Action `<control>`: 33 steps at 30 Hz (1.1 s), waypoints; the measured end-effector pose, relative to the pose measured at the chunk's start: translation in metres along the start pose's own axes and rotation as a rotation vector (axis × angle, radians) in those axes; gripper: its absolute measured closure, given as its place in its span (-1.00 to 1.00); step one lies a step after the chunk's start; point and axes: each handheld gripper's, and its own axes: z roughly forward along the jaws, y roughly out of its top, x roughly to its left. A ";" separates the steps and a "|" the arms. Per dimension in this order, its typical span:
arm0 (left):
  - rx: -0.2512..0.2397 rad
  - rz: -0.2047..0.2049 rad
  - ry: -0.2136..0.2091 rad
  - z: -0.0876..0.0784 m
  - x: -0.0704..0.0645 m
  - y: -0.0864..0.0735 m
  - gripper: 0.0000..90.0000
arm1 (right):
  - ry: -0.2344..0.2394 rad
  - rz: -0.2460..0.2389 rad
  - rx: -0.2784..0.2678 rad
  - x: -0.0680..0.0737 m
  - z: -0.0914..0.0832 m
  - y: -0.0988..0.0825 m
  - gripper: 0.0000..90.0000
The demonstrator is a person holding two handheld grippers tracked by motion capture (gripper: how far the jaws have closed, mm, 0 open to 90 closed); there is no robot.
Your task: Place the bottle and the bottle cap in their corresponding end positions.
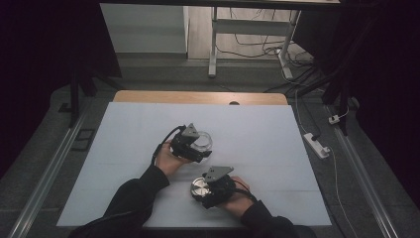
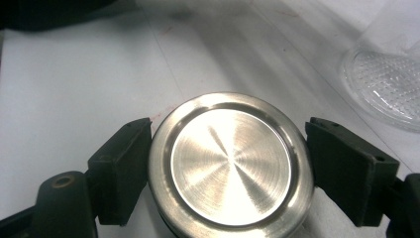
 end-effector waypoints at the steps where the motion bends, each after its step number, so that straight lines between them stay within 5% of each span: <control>1: -0.004 -0.013 -0.003 0.000 0.000 0.000 -0.67 | -0.004 -0.007 0.005 0.001 0.000 0.000 -0.57; 15: -0.011 -0.003 -0.016 0.000 0.003 -0.003 -0.68 | -0.014 0.017 0.011 0.002 0.001 0.000 -0.59; 33: -0.019 -0.015 -0.025 -0.017 0.004 -0.004 -0.90 | -0.014 0.052 -0.071 0.002 -0.018 0.006 -0.71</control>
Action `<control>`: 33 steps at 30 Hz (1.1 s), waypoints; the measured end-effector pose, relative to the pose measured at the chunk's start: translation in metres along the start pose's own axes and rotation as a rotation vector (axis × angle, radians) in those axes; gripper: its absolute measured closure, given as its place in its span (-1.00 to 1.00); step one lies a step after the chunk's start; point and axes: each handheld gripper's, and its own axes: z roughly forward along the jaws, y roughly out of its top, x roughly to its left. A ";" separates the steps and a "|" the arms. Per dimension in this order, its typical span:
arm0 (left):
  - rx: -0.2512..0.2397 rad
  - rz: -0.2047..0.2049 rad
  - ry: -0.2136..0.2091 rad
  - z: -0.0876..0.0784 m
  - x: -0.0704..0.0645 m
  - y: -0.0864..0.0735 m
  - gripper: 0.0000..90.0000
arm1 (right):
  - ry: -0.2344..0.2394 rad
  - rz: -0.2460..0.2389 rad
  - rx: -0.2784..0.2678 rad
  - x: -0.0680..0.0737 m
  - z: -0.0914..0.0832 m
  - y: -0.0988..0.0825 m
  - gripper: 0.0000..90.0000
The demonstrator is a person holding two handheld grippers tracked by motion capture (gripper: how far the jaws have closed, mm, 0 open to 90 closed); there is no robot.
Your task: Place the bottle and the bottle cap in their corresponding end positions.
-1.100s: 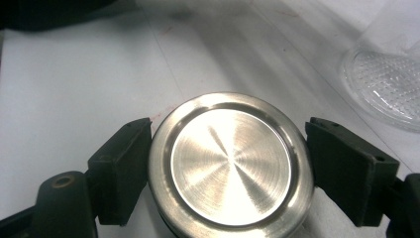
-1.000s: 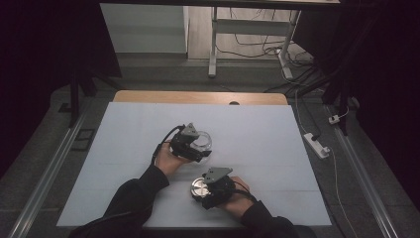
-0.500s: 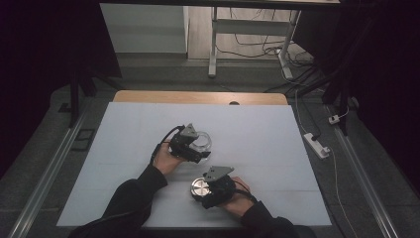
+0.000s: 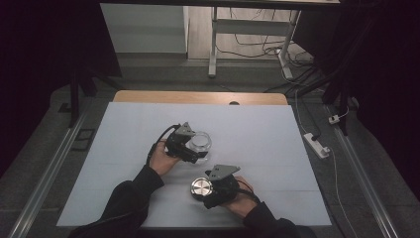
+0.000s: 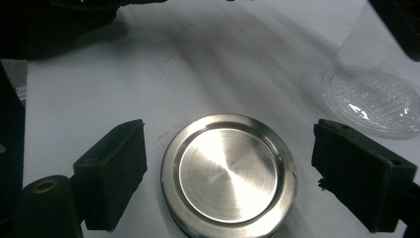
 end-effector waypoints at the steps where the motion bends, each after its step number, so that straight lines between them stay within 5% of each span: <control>1: 0.004 0.003 0.000 -0.001 0.000 0.000 -0.90 | 0.001 0.003 -0.002 0.000 -0.001 0.000 -0.71; 33: -0.017 -0.012 -0.017 -0.037 -0.014 -0.013 -1.00 | 0.000 0.072 -0.027 -0.006 -0.021 0.002 -0.90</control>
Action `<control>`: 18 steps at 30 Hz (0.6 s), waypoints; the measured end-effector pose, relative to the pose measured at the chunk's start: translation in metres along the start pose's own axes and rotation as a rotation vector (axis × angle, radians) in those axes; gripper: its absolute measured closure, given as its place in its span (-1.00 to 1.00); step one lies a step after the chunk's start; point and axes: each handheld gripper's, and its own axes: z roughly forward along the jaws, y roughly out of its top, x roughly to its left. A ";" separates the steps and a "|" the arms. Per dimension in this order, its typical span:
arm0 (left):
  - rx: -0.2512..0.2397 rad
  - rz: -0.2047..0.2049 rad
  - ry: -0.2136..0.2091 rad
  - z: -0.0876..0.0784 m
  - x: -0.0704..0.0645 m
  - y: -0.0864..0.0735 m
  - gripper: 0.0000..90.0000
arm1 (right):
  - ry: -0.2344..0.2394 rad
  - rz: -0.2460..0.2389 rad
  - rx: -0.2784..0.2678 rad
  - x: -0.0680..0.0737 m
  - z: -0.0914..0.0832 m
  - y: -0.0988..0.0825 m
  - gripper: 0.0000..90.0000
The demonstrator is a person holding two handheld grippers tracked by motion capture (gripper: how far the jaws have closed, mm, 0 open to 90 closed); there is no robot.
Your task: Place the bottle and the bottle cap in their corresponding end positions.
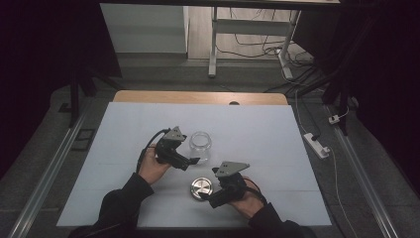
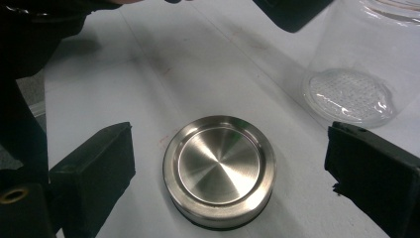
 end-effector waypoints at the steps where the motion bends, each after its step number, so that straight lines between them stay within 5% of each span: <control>1: -0.001 0.000 -0.004 -0.002 0.000 -0.001 -1.00 | 0.000 0.000 0.001 0.000 -0.001 0.000 -0.91; 18: -0.053 -0.047 -0.076 -0.031 -0.007 -0.010 -1.00 | -0.020 0.010 -0.017 -0.006 -0.012 0.002 -1.00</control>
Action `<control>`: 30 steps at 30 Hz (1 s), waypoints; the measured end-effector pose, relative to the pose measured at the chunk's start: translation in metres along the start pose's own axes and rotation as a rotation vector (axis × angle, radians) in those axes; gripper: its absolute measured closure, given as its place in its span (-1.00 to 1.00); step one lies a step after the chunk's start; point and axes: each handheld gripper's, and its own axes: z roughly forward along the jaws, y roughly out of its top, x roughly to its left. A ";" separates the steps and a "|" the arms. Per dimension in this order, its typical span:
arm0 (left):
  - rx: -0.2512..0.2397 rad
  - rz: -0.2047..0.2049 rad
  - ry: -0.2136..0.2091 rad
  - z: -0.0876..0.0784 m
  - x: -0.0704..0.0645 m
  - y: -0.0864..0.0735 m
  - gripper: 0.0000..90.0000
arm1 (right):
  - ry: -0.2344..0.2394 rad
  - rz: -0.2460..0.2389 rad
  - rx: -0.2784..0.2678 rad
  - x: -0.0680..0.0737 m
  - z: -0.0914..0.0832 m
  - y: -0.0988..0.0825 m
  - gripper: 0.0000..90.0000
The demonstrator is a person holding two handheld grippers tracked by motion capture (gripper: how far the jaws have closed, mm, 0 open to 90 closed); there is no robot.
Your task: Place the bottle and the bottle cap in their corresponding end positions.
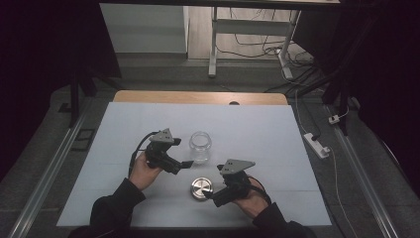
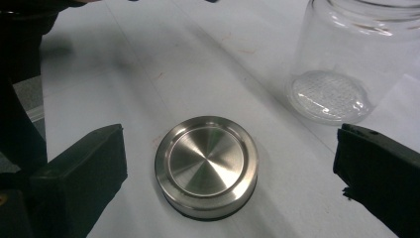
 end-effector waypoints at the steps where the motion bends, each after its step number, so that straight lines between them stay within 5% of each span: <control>1: -0.004 -0.001 -0.003 -0.002 -0.001 -0.001 -1.00 | 0.000 0.000 -0.001 0.000 -0.001 0.000 -1.00; 30: -0.017 -0.068 0.045 -0.055 -0.032 -0.044 -1.00 | -0.089 0.018 -0.044 -0.010 -0.041 -0.008 -1.00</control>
